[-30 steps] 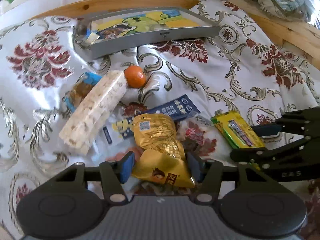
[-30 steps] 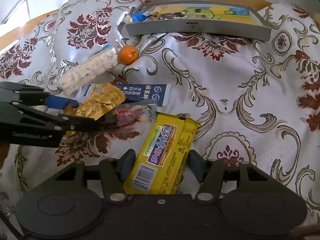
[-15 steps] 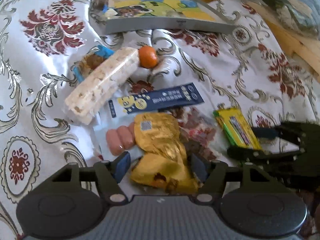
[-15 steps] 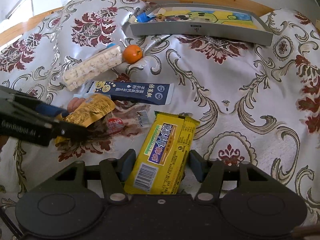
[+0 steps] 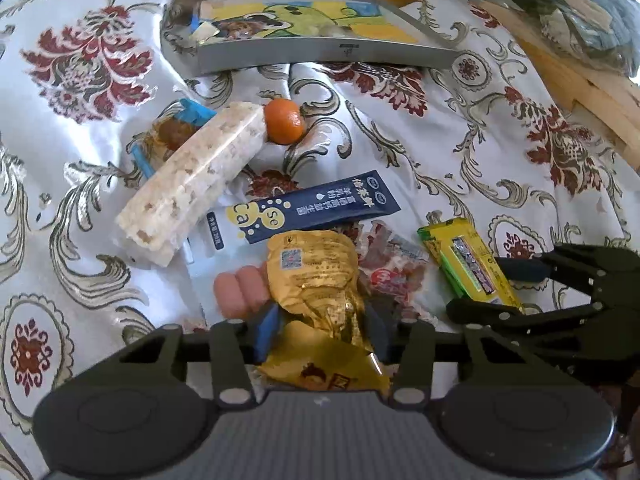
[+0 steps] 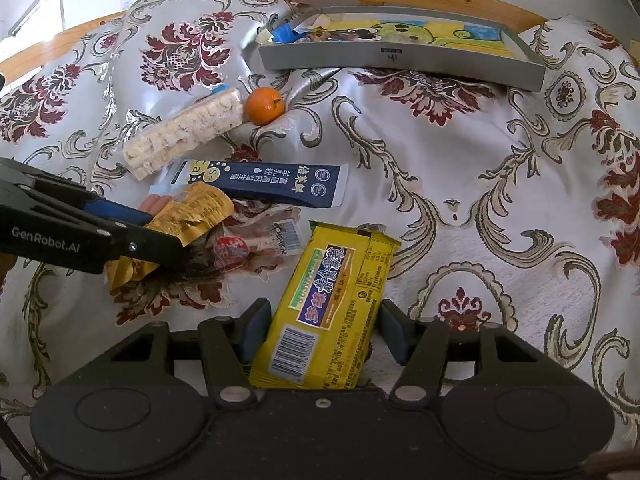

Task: Organize snacks
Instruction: 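Grasp the yellow snack bar with the right tool while the left tool reaches the gold packet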

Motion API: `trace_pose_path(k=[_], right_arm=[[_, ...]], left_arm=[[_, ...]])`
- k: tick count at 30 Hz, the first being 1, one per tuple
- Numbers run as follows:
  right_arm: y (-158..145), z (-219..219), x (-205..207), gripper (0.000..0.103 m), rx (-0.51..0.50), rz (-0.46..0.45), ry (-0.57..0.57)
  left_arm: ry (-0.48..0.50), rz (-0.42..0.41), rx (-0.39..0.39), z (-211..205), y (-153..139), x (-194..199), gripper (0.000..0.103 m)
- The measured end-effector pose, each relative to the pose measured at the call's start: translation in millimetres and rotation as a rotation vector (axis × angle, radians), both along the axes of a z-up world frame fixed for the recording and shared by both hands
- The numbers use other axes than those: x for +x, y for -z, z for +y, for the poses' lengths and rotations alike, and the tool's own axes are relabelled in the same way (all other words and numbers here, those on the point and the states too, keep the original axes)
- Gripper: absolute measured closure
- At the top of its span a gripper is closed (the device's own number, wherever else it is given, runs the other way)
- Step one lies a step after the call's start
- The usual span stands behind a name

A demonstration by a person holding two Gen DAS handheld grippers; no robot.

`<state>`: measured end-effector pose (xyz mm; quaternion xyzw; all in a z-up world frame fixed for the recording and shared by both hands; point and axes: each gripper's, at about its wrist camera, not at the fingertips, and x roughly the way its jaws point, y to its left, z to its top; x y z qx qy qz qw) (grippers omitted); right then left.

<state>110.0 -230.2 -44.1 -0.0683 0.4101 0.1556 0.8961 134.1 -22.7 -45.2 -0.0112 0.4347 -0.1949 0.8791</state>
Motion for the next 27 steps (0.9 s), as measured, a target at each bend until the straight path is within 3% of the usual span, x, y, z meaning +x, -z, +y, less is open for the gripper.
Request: trace_pose_path(k=[6,14,27], right_arm=[[0.7,2.5,-0.4,0.041,-0.011,-0.007,0.006],[0.2,6.5,-6.2,0.048,-0.031,-0.032,0.003],[-5.4,13.6,-19.4,0.051,-0.041,-0.096,-0.03]], left_arm=[[-0.034,0.009,-0.024,4.5,-1.5,0.3,0.057],[-0.063,0.011,-0.074,7.6,-8.1,-1.8,0.058],[-0.061,-0.082,-0.108,3.6,-18.8,-13.3,0.058]])
